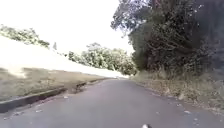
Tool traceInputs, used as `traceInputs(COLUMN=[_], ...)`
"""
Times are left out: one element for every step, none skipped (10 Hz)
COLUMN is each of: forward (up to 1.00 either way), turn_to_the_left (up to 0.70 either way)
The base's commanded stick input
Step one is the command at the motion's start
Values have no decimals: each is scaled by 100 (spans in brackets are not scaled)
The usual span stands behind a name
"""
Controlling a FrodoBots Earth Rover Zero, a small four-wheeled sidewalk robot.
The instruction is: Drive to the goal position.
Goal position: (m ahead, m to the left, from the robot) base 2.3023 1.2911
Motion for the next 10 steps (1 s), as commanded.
traceInputs(forward=[45, 45, 45, 45, 45, 45, 45, 45, 45, 45], turn_to_the_left=[0, 0, 0, 0, 0, 0, 0, 0, 0, 0])
